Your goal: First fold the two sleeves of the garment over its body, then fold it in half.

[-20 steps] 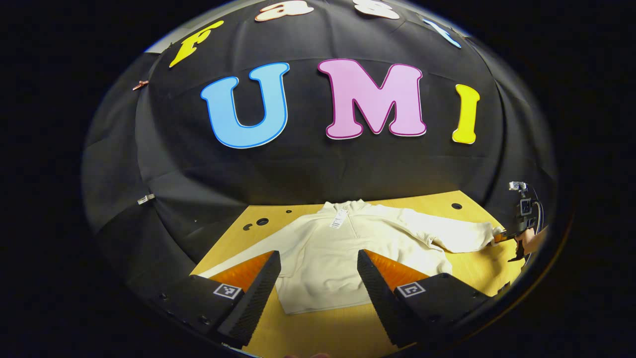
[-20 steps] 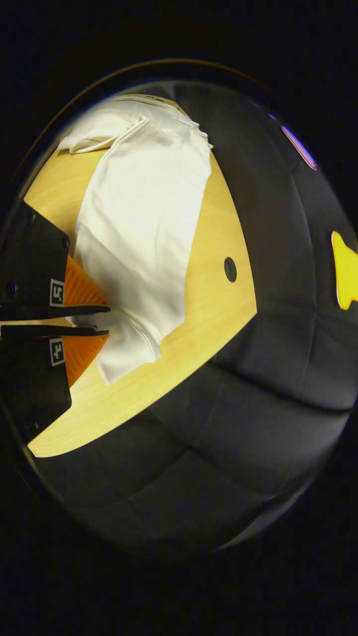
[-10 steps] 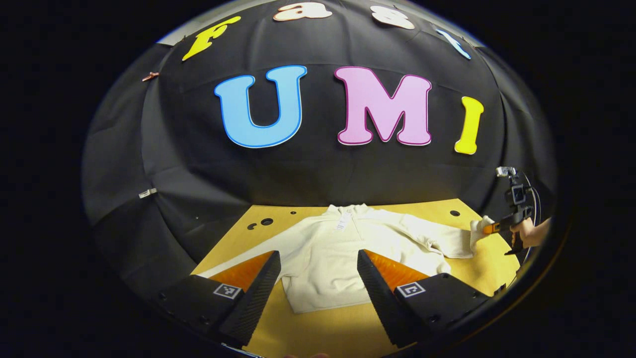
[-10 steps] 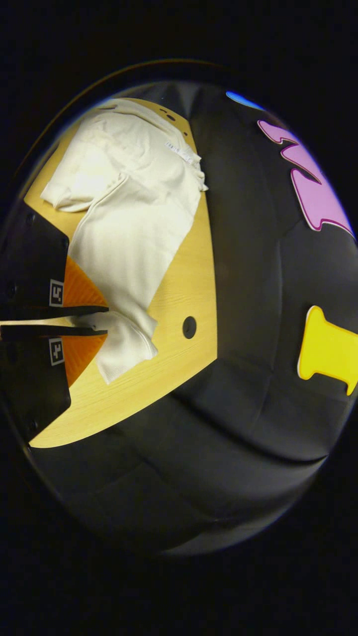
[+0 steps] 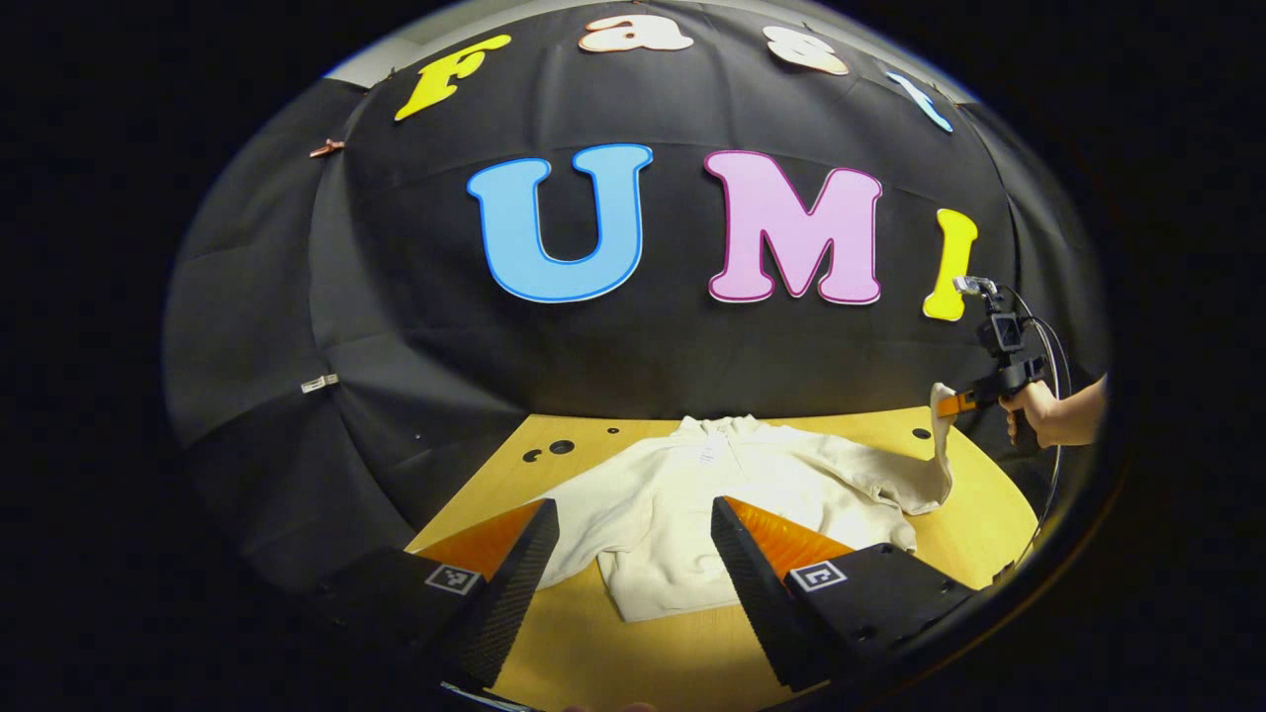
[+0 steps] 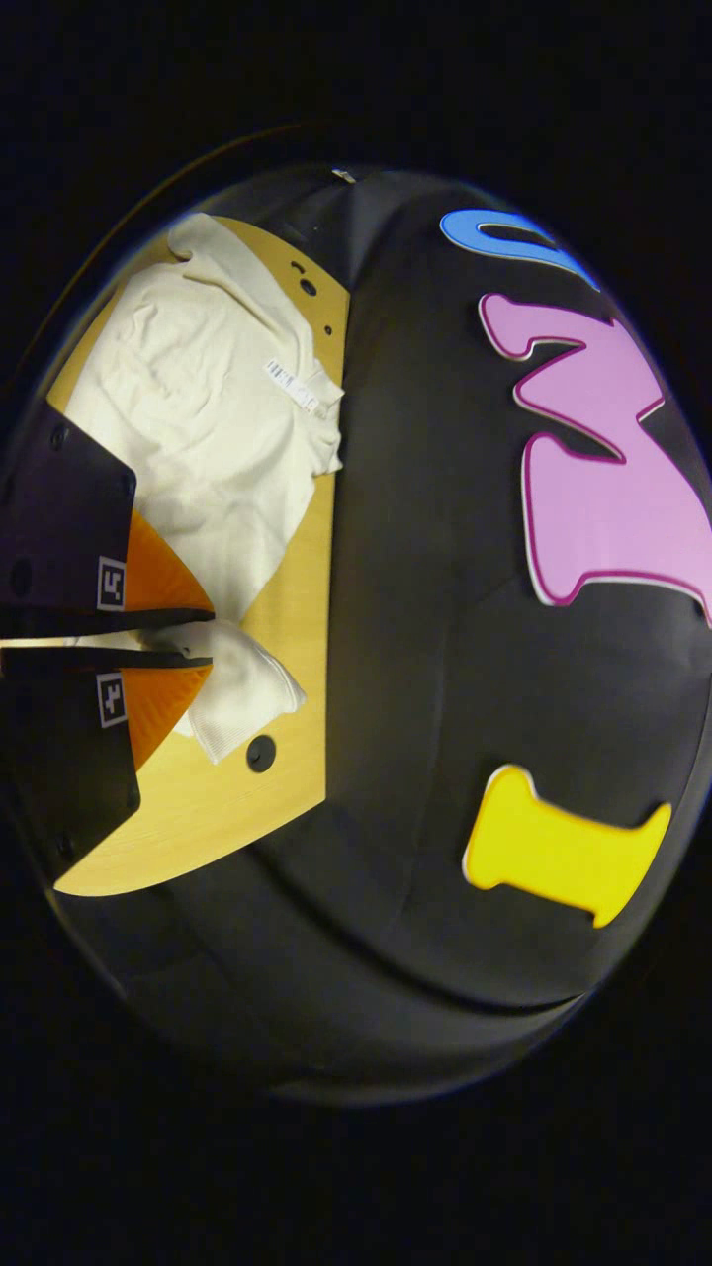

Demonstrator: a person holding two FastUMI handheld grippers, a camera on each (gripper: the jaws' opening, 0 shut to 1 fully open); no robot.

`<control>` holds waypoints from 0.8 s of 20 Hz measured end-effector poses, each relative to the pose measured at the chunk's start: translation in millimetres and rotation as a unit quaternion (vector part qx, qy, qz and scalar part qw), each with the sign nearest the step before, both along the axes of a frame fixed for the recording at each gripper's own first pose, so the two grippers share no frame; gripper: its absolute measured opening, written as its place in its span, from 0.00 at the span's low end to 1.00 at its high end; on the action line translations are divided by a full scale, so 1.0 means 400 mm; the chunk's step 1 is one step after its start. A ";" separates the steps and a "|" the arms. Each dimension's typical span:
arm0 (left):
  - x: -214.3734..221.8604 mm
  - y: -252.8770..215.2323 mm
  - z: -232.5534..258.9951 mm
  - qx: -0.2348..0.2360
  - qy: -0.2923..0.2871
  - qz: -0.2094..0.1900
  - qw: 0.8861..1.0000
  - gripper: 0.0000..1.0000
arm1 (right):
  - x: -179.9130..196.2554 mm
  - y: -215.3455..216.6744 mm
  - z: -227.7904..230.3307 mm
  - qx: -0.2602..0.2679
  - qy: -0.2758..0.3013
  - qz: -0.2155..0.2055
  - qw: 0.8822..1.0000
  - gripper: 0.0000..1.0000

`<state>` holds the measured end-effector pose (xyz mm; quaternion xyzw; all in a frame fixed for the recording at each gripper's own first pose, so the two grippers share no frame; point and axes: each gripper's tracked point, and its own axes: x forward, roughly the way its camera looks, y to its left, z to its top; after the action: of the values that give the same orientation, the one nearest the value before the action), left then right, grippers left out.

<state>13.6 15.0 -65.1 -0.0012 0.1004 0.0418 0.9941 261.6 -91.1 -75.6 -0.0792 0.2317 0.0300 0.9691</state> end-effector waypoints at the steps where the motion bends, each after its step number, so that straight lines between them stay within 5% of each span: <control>1: -0.003 0.012 -0.001 -0.002 0.001 0.004 1.000 0.98 | 0.019 0.049 0.019 -0.002 -0.007 0.017 1.000 0.07; 7: -0.030 0.108 -0.032 -0.014 0.015 0.040 0.999 0.99 | 0.113 0.399 0.062 -0.012 -0.029 0.111 0.993 0.08; 16: -0.072 0.249 -0.135 -0.034 0.059 0.105 0.992 0.98 | 0.135 0.888 -0.081 -0.025 0.006 0.224 0.974 0.07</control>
<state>-15.1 114.7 -119.0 -0.0434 0.1598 0.1420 0.9759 315.7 264.2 -107.8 -0.1533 0.2148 0.2413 0.9339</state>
